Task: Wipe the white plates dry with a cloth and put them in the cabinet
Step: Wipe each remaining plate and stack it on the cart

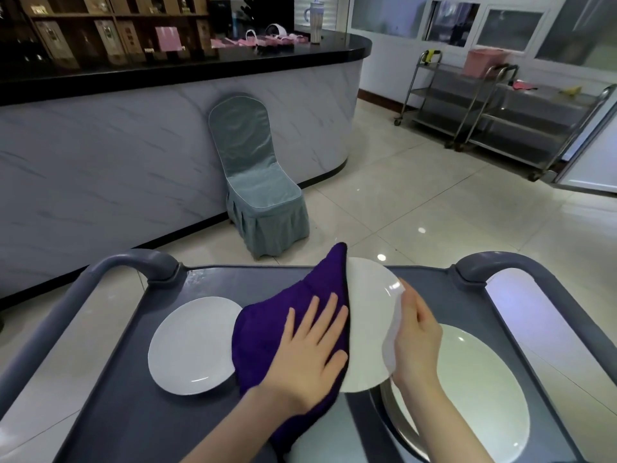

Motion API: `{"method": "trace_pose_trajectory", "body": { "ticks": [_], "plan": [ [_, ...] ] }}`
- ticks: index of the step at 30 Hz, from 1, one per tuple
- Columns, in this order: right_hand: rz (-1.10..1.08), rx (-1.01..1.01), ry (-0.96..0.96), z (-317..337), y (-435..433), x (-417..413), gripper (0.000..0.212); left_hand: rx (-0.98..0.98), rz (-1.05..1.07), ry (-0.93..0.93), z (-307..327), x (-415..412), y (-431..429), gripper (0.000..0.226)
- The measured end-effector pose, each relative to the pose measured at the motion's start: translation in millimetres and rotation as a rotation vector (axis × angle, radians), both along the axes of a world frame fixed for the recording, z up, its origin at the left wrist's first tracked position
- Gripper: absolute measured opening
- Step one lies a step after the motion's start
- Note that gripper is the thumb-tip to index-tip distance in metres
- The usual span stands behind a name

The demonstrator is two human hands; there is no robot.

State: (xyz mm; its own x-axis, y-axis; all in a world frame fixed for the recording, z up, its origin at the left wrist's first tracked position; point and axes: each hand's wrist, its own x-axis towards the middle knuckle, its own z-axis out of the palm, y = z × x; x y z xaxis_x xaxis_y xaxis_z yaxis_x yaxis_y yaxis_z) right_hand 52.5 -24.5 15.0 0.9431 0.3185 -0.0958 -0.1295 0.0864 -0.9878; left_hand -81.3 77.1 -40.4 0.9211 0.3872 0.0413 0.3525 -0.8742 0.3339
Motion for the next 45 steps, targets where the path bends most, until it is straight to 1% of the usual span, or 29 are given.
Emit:
{"method": "trace_pose_trajectory", "body": {
  "ticks": [2,4,6,8,10,11,12,14,15,16,19,22,24,26,28,30,32,34,35,37,39,42,43,45],
  "plan": [
    [0.013,-0.024,-0.004,-2,2,-6,0.028,0.008,-0.054,-0.030,0,7,-18,0.060],
    [0.081,-0.040,-0.010,-8,4,-17,0.028,0.024,-0.067,-0.092,4,17,-25,0.060],
    [0.156,-0.028,0.007,-11,5,-29,0.025,0.085,-0.032,-0.161,14,27,-18,0.061],
    [0.217,0.021,0.024,-9,3,-35,0.024,0.097,0.009,-0.238,27,33,-3,0.061],
    [0.290,-0.009,-0.062,-3,-2,-32,0.021,0.083,0.050,-0.272,41,36,18,0.058],
    [0.332,-0.072,-0.144,0,-4,-27,0.021,0.054,0.065,-0.276,47,36,28,0.054],
    [0.376,-0.143,-0.237,5,-7,-21,0.023,-0.017,0.076,-0.277,54,35,38,0.047],
    [0.463,-0.259,-0.433,15,-10,-7,0.029,-0.215,0.105,-0.280,63,33,52,0.025],
    [0.503,-0.282,-0.507,20,-11,-2,0.030,-0.278,0.108,-0.277,66,32,56,0.018],
    [0.543,-0.288,-0.552,25,-11,2,0.031,-0.313,0.105,-0.289,68,32,59,0.018],
    [0.615,-0.279,-0.614,35,-10,13,0.034,-0.454,0.094,-0.361,74,31,57,0.028],
    [0.593,-0.266,-0.587,40,-14,24,0.031,-0.626,0.189,-0.463,70,24,51,0.028],
    [0.502,-0.194,-0.493,40,-19,29,0.034,-0.742,0.347,-0.563,57,14,41,0.025],
    [0.403,-0.121,-0.382,36,-23,30,0.036,-0.848,0.499,-0.622,43,7,29,0.021],
    [0.365,-0.116,-0.327,32,-25,29,0.033,-0.880,0.562,-0.634,38,6,25,0.021],
    [0.417,-0.143,-0.346,31,-24,30,0.028,-0.823,0.532,-0.611,43,8,34,0.021],
    [0.536,-0.189,-0.417,33,-21,27,0.025,-0.730,0.386,-0.534,54,11,43,0.021],
    [0.667,-0.263,-0.486,31,-14,20,0.023,-0.641,0.214,-0.402,63,16,48,0.023],
    [0.698,-0.290,-0.500,29,-10,18,0.022,-0.605,0.167,-0.363,66,18,50,0.026],
    [0.684,-0.289,-0.482,29,-7,18,0.020,-0.585,0.174,-0.383,69,18,52,0.027],
    [0.585,-0.216,-0.419,31,-10,23,0.022,-0.623,0.305,-0.486,62,13,51,0.026],
    [0.357,-0.065,-0.211,31,-12,22,0.024,-0.784,0.630,-0.619,42,5,38,0.041],
    [0.311,-0.060,-0.170,30,-11,20,0.024,-0.836,0.700,-0.628,37,4,33,0.045],
    [0.311,-0.111,-0.191,27,-11,19,0.023,-0.874,0.730,-0.616,35,4,32,0.046]
  ]
}}
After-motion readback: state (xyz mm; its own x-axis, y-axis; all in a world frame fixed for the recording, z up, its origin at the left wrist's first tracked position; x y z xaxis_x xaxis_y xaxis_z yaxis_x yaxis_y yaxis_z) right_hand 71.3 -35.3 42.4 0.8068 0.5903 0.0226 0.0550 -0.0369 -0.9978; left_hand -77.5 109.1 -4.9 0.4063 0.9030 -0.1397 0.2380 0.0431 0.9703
